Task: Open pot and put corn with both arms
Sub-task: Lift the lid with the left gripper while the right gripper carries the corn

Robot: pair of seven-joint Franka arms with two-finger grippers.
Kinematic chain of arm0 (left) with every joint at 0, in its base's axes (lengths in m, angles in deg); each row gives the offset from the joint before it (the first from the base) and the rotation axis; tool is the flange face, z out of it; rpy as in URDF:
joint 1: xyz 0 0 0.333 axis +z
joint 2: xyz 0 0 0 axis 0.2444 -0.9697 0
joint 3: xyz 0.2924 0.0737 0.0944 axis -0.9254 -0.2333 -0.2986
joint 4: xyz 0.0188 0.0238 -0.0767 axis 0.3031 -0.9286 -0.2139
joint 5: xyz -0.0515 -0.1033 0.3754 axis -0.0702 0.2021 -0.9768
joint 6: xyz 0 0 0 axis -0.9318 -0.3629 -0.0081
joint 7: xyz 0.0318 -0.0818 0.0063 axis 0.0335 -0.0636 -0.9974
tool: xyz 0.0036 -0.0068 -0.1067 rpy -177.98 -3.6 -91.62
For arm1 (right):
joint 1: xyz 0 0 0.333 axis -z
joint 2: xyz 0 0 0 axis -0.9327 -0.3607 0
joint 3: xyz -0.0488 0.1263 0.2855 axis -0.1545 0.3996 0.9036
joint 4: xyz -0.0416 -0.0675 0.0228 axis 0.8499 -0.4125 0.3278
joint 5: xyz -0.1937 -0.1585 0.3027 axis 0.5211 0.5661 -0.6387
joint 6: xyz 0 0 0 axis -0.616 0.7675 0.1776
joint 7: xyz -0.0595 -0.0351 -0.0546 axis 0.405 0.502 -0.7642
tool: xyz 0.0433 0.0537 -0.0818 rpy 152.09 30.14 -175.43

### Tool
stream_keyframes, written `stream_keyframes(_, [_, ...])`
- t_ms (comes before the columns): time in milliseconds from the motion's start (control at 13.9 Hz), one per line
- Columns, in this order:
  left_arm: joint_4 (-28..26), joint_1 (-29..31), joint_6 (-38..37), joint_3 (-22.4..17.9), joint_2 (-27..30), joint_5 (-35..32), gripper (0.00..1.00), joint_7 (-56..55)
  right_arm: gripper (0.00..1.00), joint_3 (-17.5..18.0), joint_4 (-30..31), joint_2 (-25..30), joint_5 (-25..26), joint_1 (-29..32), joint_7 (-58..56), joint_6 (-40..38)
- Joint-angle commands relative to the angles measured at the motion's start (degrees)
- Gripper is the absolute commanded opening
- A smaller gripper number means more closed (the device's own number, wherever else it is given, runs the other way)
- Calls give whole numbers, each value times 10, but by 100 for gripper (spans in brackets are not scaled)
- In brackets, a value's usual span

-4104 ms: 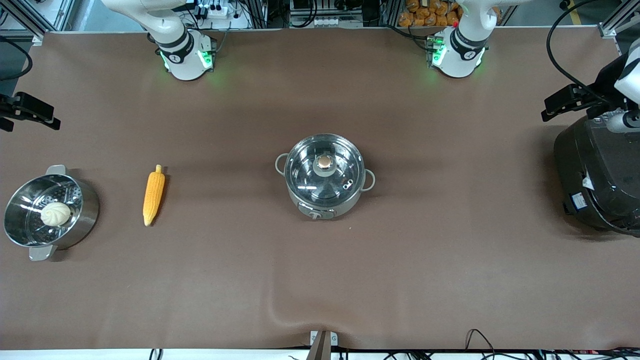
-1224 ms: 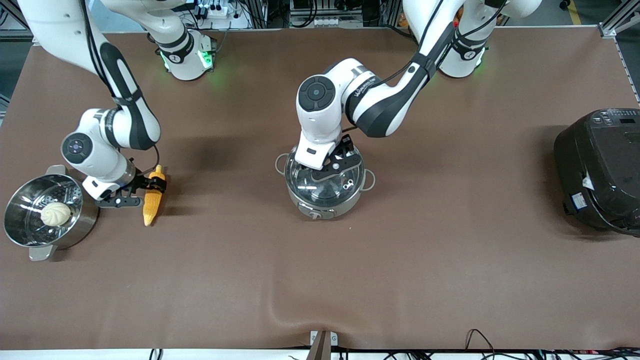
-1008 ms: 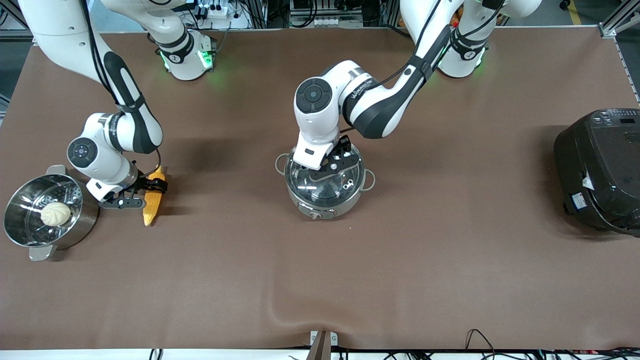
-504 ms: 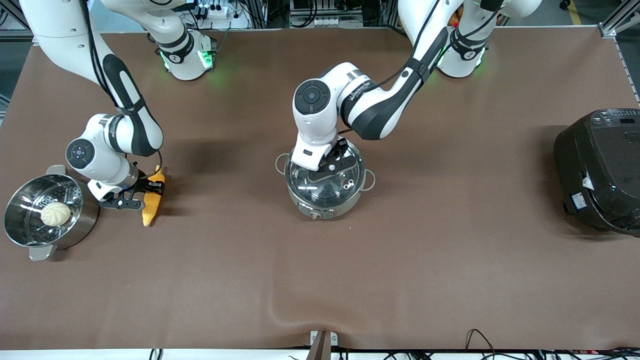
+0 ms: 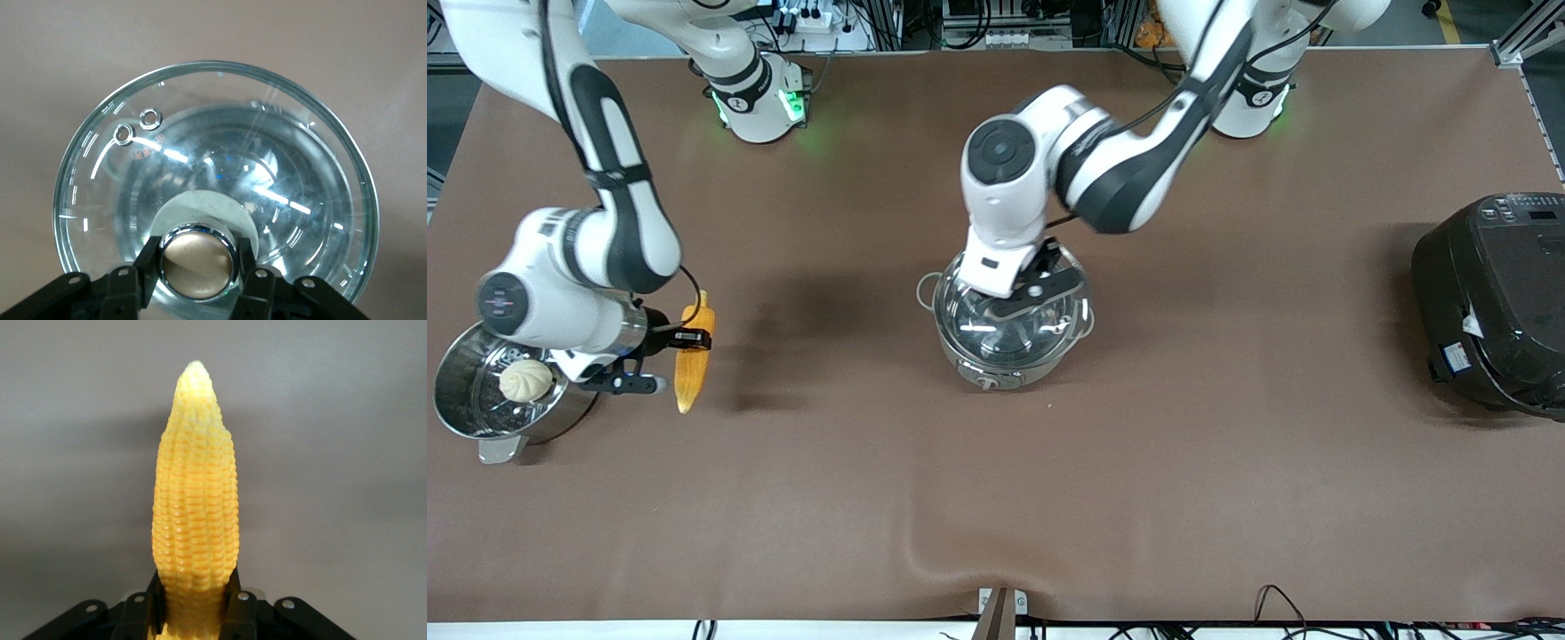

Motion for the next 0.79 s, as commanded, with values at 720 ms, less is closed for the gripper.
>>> stream_keyframes(720, [-159,304,-156,2,202,51,0,433,18,7,-170,-38,-18,-363,452,39])
